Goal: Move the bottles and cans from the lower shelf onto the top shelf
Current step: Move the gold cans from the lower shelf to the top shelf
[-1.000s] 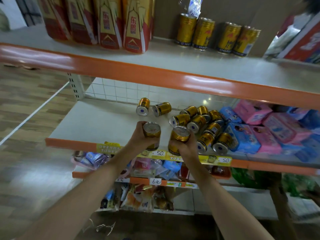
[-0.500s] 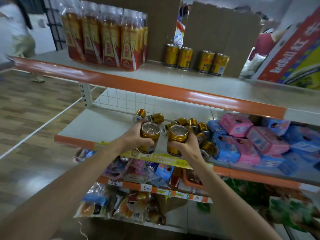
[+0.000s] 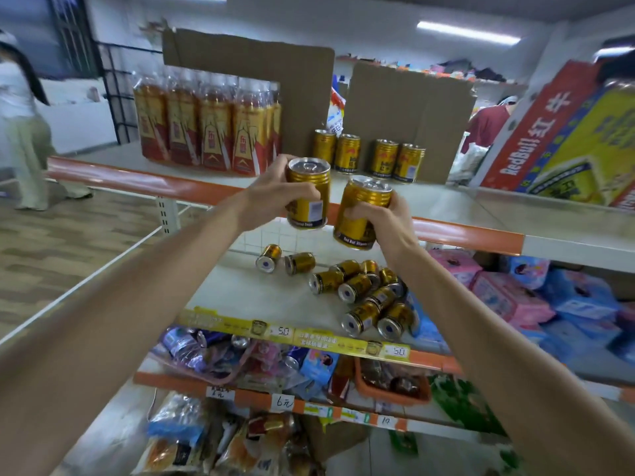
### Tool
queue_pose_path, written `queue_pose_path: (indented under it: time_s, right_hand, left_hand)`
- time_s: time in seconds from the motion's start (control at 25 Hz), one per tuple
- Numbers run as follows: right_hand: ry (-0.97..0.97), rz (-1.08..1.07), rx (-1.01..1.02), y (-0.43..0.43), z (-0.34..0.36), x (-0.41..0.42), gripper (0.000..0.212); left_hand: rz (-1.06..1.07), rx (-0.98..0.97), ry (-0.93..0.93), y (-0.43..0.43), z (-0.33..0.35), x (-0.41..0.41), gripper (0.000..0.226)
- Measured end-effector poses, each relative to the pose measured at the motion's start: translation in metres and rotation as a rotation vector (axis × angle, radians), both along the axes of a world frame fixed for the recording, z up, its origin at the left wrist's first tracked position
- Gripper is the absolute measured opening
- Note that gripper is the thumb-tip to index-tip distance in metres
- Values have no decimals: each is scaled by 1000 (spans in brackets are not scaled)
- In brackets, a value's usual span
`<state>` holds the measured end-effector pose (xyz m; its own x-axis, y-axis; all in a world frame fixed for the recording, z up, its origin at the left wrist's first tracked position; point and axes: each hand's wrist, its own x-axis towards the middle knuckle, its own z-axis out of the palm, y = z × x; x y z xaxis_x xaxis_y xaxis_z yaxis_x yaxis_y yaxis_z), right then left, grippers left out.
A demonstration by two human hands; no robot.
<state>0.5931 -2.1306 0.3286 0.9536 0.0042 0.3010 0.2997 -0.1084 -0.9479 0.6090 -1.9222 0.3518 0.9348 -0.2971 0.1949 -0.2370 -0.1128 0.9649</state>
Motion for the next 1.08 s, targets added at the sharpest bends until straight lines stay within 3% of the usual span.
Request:
queue_pose_path:
  time_s: [0.16,0.28,0.48,0.64,0.84,1.08]
  right_hand:
    - [-34,-47,34,-6,52,23,38]
    - [-63,-46,39,-7,63,37,19]
    - [-53,-87,-28,2,55,64,30]
    - [-21,-130,-66,17,53,98,39]
    - [-14,-197,-151,32,46,146,31]
    - [45,-166,-137,37,23,187,45]
  left_hand:
    - [86,-19,-57,2,39,14,68]
    - [121,11,-77,-1,53,19,72]
    - [202,187,-97,2,49,48,67]
    - [177,167,-44,4,41,88,67]
    - [164,171,-39,13,27,149,67]
    - [142,155,36,14,14,198,69]
